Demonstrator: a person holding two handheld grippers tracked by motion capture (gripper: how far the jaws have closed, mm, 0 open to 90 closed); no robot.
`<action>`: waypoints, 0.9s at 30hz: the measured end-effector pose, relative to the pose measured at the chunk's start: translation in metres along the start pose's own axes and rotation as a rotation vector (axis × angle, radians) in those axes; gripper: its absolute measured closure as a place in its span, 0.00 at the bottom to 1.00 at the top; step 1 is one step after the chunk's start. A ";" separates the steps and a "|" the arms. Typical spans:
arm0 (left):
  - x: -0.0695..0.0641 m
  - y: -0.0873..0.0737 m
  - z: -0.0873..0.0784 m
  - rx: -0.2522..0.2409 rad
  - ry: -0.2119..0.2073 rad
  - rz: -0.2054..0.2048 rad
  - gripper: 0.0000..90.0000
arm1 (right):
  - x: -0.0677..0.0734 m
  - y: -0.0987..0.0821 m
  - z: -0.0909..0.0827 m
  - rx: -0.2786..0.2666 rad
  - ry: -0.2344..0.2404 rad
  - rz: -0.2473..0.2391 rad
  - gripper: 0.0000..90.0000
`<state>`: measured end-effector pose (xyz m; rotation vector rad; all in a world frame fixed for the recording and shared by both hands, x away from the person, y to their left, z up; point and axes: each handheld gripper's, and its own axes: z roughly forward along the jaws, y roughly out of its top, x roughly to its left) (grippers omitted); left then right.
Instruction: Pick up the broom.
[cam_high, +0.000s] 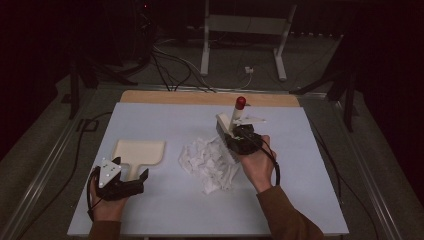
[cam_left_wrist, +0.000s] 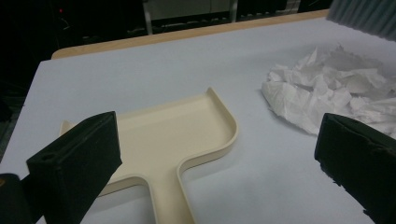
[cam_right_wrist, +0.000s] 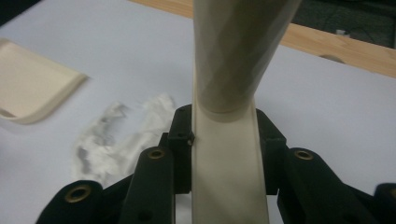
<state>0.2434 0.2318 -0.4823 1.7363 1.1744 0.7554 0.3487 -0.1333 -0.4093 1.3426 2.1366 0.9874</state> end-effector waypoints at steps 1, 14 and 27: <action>0.000 0.000 0.000 0.000 0.000 0.000 0.01 | 0.003 0.001 0.001 -0.004 0.010 0.005 0.75; 0.000 0.000 0.000 0.002 -0.002 0.006 0.01 | 0.042 0.011 0.013 -0.035 0.162 0.086 0.75; -0.001 0.000 0.000 0.004 -0.003 0.013 0.01 | 0.081 0.001 0.035 -0.018 0.243 0.145 0.75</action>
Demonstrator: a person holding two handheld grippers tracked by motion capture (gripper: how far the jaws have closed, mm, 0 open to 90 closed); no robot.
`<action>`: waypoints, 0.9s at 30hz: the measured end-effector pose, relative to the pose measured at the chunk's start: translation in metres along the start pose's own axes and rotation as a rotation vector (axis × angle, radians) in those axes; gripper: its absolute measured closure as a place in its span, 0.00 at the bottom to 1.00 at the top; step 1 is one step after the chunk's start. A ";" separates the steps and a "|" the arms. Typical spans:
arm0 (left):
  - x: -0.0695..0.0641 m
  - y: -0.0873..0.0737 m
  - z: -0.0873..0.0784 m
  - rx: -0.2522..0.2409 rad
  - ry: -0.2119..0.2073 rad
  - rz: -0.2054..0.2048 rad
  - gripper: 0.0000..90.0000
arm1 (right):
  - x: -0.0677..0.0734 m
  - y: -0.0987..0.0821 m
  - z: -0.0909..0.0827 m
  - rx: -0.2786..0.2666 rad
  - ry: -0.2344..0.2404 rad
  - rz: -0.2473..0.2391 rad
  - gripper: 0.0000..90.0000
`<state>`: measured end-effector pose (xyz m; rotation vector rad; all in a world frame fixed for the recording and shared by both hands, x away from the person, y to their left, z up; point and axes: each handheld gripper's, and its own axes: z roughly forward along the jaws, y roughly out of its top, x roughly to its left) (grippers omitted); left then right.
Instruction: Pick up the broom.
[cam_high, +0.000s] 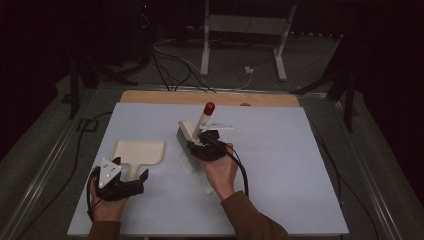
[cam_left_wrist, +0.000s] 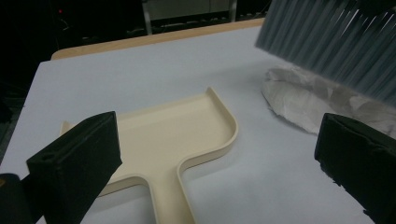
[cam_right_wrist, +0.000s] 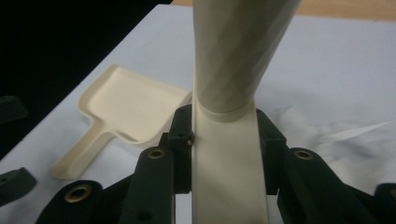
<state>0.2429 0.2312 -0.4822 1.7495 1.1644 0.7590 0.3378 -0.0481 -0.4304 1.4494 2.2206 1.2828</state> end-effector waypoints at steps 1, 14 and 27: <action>0.000 0.000 0.000 0.001 0.000 0.001 0.01 | 0.002 -0.002 0.002 0.001 0.008 0.011 0.75; -0.001 0.000 0.000 0.000 0.001 0.006 0.01 | 0.022 -0.026 0.027 0.057 0.025 0.038 0.75; -0.002 0.000 0.001 0.004 0.000 0.012 0.01 | -0.007 -0.032 0.026 0.075 -0.061 0.086 0.75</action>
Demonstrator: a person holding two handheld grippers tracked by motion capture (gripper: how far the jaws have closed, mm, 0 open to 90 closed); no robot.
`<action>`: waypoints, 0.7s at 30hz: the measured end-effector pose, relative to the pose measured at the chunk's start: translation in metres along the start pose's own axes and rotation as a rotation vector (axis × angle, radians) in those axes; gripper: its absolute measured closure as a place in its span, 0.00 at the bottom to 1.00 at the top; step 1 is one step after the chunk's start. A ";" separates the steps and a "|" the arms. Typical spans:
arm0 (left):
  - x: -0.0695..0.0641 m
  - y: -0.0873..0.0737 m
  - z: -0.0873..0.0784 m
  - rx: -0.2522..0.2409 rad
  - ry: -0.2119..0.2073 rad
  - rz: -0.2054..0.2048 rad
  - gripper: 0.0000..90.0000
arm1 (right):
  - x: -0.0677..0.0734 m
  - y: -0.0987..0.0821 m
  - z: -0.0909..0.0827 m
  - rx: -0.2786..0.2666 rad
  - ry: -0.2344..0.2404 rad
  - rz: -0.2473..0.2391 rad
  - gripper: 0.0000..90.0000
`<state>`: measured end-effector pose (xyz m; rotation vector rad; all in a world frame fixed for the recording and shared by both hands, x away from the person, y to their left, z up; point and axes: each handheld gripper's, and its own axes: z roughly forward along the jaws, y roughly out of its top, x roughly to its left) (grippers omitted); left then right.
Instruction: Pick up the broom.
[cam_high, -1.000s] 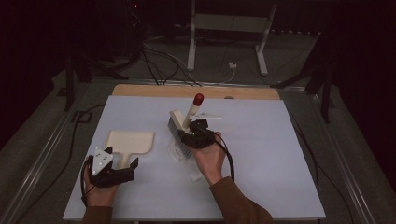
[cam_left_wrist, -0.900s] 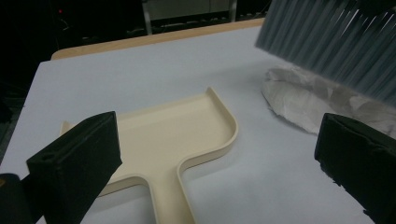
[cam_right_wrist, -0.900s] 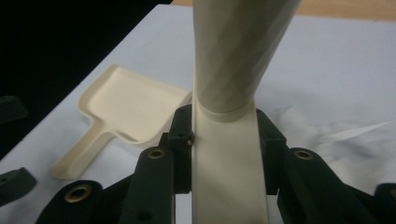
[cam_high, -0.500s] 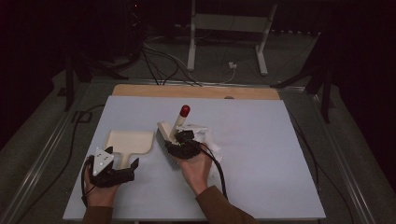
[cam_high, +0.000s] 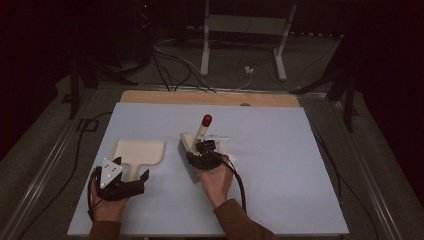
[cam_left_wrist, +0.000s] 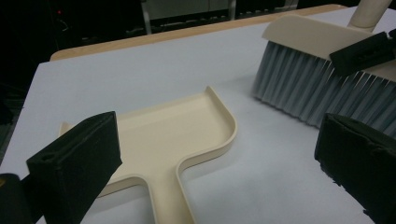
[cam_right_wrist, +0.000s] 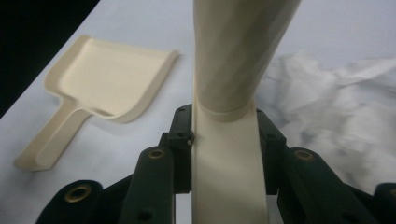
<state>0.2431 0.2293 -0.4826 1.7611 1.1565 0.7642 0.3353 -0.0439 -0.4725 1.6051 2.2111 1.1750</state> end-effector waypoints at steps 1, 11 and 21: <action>0.000 0.000 0.000 0.001 0.000 0.001 0.01 | -0.003 0.000 -0.001 -0.002 -0.007 0.005 0.75; 0.000 0.000 0.000 -0.001 0.002 -0.001 0.01 | -0.031 0.001 -0.015 -0.021 -0.078 0.048 0.75; -0.001 0.000 0.000 0.001 0.002 0.001 0.01 | -0.041 0.004 -0.022 -0.057 -0.057 0.063 0.75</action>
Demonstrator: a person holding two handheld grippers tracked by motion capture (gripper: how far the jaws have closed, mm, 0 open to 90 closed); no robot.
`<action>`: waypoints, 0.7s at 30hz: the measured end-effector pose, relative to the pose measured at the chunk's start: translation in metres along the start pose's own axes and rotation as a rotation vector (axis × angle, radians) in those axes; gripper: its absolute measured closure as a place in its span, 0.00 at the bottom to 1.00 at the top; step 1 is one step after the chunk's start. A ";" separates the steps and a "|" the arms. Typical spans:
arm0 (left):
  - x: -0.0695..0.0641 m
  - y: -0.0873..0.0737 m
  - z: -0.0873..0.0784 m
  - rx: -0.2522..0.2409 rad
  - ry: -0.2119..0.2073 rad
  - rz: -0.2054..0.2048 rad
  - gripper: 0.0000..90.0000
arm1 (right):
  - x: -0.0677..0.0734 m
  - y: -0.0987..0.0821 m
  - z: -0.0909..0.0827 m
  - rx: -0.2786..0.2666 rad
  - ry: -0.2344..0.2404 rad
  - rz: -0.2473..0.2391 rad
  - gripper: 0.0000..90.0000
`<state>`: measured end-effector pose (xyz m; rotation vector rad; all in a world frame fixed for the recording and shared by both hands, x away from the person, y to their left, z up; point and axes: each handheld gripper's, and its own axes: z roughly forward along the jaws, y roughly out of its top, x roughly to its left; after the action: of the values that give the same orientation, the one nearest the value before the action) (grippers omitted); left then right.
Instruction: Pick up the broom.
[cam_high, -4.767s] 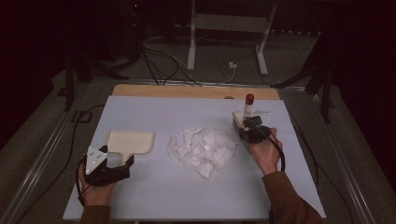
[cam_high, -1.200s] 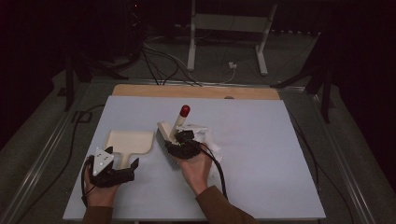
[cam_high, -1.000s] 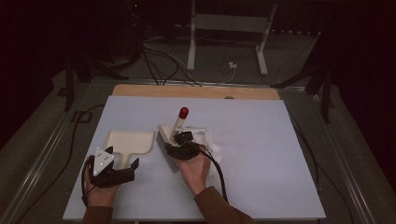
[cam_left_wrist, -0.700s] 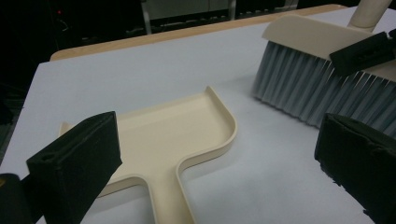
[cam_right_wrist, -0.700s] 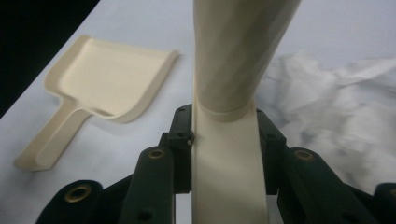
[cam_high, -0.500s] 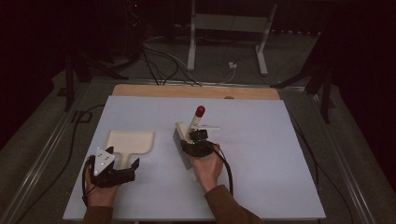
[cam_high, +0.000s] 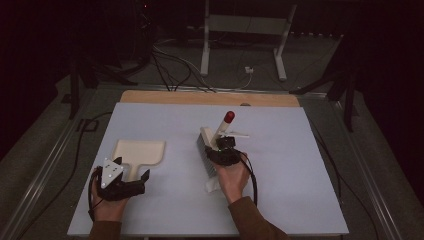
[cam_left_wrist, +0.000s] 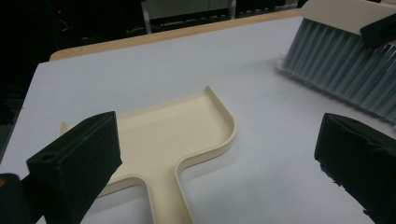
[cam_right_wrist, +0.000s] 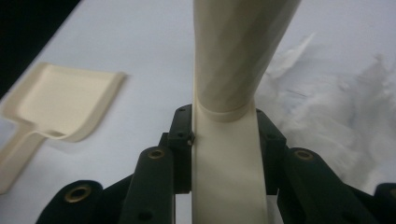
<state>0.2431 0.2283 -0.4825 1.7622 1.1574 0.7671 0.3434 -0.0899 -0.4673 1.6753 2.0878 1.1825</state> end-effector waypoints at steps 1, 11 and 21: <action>0.000 0.000 0.000 0.000 0.000 0.000 0.01 | 0.001 0.000 0.000 -0.007 0.029 -0.009 0.75; 0.001 0.000 0.000 0.000 0.002 0.000 0.01 | 0.013 0.010 -0.009 -0.018 0.170 -0.091 0.75; 0.000 0.000 -0.001 0.000 0.001 -0.001 0.01 | 0.017 0.015 -0.034 0.052 0.288 -0.315 0.75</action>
<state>0.2427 0.2290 -0.4822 1.7616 1.1590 0.7680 0.3278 -0.0897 -0.4290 1.1879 2.4571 1.3349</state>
